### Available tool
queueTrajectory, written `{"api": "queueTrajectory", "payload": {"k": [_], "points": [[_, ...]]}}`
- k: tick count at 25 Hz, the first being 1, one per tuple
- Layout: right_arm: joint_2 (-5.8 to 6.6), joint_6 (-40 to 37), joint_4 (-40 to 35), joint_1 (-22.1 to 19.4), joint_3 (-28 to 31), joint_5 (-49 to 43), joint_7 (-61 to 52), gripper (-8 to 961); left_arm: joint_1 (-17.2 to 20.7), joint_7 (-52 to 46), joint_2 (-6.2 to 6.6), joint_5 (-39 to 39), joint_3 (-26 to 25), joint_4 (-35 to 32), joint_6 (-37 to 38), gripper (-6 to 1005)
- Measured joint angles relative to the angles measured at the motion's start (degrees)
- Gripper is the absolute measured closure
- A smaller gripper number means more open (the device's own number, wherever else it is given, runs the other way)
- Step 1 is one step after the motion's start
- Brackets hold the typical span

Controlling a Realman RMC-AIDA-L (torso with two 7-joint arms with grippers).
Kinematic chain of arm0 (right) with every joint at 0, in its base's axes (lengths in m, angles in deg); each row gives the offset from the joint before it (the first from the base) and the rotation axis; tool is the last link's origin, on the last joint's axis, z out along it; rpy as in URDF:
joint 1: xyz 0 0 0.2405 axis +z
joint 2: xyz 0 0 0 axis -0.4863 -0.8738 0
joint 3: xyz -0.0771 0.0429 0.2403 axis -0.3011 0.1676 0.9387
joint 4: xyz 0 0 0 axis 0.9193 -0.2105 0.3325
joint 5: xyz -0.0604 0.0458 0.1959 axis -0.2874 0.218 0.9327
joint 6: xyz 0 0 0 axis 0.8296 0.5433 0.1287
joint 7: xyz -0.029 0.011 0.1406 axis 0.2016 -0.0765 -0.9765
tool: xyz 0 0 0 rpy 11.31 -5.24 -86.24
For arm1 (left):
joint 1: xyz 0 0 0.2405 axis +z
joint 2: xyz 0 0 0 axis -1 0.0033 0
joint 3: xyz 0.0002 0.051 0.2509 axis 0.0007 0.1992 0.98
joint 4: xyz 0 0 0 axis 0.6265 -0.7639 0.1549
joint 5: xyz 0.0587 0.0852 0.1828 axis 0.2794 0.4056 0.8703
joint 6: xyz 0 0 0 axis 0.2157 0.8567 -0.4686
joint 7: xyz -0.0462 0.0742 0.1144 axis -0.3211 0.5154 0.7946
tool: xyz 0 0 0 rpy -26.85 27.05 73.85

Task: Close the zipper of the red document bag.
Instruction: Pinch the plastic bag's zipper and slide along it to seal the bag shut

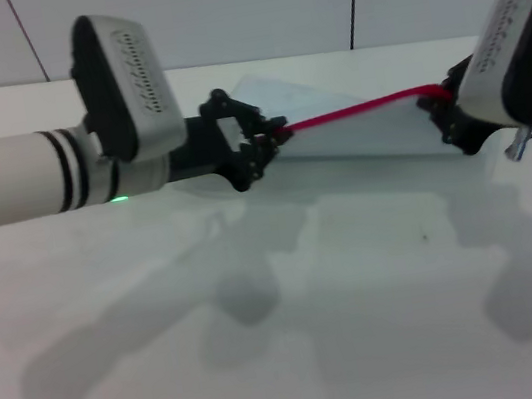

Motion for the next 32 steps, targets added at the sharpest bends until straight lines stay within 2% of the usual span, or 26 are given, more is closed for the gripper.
{"api": "queueTrajectory", "payload": {"k": [7,8,19,32], "points": [[-0.03,0.09,0.02,-1.26,3.68,-0.8,0.3,859,2.67,0.22,0.4,0.13,-4.55,0.0,-0.05,893],[-0.03,0.09,0.02,-1.26,3.68,-0.8,0.3,859,3.65,0.29,0.6,0.5,-6.53,0.0,-0.34,893],[-0.18,0.81,0.01,-2.18,5.32,-2.42,-0.07,855,5.6,0.37,0.83,0.64,-8.5,-0.18,-0.08,886],[-0.12,0.77,0.17,-2.61,6.05,-2.46,0.24,850,5.72,0.48,0.86,0.47,-9.33,-0.1,-0.18,877]]}}
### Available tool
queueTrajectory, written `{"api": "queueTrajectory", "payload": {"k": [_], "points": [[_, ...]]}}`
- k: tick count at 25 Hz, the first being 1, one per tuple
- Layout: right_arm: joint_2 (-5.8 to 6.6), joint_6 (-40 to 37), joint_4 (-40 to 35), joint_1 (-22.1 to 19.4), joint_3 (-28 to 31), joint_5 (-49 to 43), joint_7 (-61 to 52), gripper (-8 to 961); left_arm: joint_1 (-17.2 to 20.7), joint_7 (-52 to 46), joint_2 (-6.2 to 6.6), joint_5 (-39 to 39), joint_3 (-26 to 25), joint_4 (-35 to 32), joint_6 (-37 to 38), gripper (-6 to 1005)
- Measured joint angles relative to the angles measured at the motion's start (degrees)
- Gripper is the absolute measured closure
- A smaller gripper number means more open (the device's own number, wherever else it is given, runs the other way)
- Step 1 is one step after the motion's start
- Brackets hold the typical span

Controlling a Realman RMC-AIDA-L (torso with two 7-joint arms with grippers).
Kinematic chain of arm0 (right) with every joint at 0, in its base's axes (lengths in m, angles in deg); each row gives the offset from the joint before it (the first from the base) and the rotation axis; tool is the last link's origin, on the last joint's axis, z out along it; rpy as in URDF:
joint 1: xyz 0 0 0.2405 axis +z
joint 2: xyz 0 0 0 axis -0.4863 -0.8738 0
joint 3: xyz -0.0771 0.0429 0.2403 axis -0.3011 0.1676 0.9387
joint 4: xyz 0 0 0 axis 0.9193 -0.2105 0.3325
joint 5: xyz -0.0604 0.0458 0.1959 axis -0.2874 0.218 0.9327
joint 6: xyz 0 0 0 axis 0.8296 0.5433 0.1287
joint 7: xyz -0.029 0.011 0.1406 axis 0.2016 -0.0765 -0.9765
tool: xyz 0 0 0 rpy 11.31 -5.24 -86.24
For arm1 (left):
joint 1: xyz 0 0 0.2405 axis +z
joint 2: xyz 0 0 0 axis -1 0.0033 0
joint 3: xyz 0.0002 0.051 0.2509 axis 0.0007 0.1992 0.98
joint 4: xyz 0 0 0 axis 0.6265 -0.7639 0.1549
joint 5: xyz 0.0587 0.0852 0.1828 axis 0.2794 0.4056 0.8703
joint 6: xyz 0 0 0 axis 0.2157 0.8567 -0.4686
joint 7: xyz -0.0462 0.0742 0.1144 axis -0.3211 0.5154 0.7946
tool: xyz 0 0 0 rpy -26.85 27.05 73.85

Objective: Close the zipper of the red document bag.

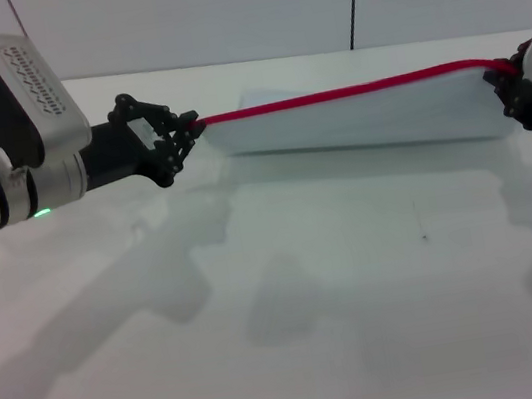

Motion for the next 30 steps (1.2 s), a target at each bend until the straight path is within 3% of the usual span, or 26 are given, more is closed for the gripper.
{"api": "queueTrajectory", "payload": {"k": [3,8,11,15,17,19,26,27,28,30], "points": [[-0.01,-0.32,0.4,0.21,-0.16,-1.0,-0.02,849,-0.06,-0.2,-0.28,-0.31,-1.81,0.06,0.05,875],[-0.17,-0.12,1.49,0.25,-0.55,-8.4,-6.33,847,-0.09,-1.44,-2.14,-0.46,-8.68,-0.52,-0.32,872],[-0.23,0.4,1.51,-0.18,-0.72,-9.72,-8.05,846,0.11,-2.26,-2.54,-0.51,-9.8,-1.04,-0.13,870],[-0.29,6.25,0.87,-2.56,-2.04,-9.13,-10.56,701,0.71,-3.2,-2.64,-1.66,-10.26,-1.15,-0.26,868],[-0.31,12.94,0.81,-4.72,-3.81,-6.86,-11.98,629,1.36,-3.01,-2.7,-4.6,-10.29,-1.2,-0.64,823],[-0.26,20.46,1.76,-6.45,-5.94,-2.04,-12.34,380,2.49,-2.45,-2.72,-9.37,-10.32,-1.21,-1.53,735],[0.08,47.66,14.75,-6.9,-14.07,14.19,-12.14,232,5.82,8.74,-3.43,-33.56,-8.87,3.04,-4.17,410],[0.11,56.71,20.64,-5.49,-17.04,18.78,-12.68,211,5.91,11.26,-3.5,-37.24,-8.1,4.77,-5.3,402],[0.11,56.71,20.64,-5.49,-17.04,18.78,-12.68,189,5.85,13.78,-3.48,-40.76,-7.41,6.53,-6.69,393],[0.09,65.01,26.1,-3.87,-19.84,22.48,-14.12,147,5.41,19.69,-3.48,-47.25,-5.53,11.15,-9.67,385]]}}
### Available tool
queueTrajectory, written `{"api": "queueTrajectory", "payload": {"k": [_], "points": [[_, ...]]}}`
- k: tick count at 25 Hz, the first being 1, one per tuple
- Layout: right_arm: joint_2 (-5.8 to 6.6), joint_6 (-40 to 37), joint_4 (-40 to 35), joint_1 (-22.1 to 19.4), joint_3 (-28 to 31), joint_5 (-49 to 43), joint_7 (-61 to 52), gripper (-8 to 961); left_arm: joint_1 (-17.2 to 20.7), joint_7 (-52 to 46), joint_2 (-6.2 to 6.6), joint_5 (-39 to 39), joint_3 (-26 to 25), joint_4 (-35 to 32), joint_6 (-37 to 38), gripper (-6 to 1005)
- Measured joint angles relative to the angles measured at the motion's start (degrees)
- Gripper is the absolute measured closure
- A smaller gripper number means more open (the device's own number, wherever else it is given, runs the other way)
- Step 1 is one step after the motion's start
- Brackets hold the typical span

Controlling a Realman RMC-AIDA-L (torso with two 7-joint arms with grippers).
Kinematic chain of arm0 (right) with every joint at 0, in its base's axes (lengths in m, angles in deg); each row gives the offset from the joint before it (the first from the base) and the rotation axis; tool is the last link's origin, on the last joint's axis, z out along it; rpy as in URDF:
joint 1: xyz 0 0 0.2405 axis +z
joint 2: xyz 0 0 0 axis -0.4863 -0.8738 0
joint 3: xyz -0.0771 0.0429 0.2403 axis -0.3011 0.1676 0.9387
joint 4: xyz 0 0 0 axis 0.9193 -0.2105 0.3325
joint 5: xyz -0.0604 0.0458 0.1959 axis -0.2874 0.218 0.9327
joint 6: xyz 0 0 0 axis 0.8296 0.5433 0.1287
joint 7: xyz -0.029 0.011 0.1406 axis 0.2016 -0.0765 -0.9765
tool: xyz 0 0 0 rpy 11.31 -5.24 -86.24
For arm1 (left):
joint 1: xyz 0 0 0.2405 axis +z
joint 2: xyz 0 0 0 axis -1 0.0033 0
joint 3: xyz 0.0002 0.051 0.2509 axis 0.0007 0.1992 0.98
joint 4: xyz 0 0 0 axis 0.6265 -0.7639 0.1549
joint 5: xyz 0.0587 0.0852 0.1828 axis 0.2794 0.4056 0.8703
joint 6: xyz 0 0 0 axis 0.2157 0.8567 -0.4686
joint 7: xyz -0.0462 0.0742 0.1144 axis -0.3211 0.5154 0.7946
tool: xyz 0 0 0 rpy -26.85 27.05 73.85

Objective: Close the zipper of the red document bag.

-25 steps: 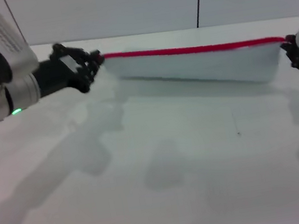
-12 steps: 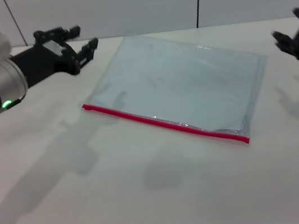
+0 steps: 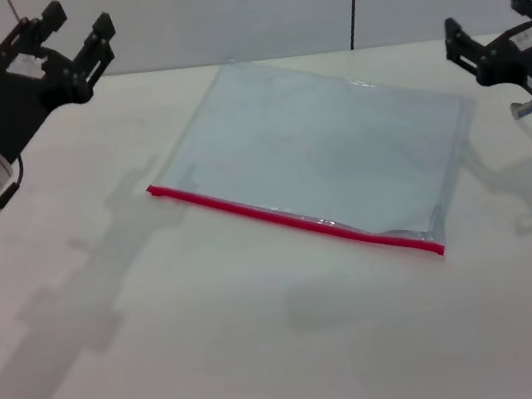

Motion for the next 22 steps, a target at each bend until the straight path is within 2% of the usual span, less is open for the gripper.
{"api": "queueTrajectory", "payload": {"k": [4,6,12,22], "points": [[-0.13,15.87,12.67,4.33,-6.44,4.9,-7.57,129,-1.06,8.91,-0.09,-7.57,3.31,6.75,-2.24,385],[-0.12,19.12,16.86,6.11,-8.53,6.63,-10.51,120,-1.74,12.03,-0.09,-11.74,4.79,10.01,-3.14,384],[-0.23,23.54,24.61,10.48,-12.8,11.82,-12.94,120,-3.96,16.26,-0.13,-17.18,5.39,16.66,-5.9,384],[-0.33,28.97,27.78,11.7,-17.43,17.32,-13.28,120,-5.59,17.53,-0.17,-18.12,5.46,20.51,-7.25,384]]}}
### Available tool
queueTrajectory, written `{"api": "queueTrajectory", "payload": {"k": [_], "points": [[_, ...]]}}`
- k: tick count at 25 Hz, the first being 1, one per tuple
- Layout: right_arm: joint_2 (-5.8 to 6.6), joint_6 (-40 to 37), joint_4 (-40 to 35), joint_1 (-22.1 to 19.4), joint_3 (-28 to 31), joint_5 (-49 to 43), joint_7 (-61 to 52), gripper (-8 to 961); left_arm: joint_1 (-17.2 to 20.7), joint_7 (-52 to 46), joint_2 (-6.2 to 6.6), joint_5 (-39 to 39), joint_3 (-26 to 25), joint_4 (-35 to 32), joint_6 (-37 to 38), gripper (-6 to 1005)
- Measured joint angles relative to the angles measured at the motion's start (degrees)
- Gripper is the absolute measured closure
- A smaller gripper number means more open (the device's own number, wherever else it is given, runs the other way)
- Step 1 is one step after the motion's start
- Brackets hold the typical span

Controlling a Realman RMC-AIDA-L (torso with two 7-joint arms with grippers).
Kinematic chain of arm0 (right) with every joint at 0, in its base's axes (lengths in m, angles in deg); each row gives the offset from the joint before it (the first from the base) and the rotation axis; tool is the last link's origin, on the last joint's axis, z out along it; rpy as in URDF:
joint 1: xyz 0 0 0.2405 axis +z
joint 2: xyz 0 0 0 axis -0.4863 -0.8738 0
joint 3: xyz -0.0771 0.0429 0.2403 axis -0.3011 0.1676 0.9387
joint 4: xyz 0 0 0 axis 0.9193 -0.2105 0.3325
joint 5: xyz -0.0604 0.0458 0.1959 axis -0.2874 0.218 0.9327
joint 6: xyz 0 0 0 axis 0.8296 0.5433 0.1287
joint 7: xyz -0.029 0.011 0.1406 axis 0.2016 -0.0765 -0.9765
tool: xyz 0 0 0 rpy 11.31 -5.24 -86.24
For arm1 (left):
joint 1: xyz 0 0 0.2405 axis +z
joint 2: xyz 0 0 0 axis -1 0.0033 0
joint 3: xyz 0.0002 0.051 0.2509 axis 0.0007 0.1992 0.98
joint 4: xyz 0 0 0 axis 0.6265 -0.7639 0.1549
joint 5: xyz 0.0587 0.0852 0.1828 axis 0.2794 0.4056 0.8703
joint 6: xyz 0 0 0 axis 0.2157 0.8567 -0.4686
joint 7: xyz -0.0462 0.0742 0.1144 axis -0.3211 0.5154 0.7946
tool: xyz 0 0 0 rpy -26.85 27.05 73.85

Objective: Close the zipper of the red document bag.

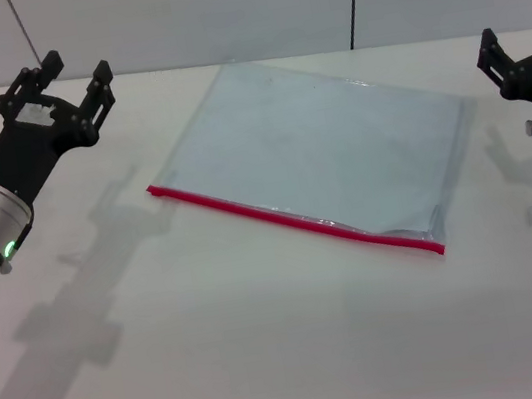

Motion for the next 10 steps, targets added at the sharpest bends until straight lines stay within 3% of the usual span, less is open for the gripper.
{"api": "queueTrajectory", "payload": {"k": [10], "points": [[0.01,0.17,0.9,0.7,-0.27,0.21,-0.75,120,-1.8,0.05,0.07,-0.07,-0.03,2.24,0.37,384]]}}
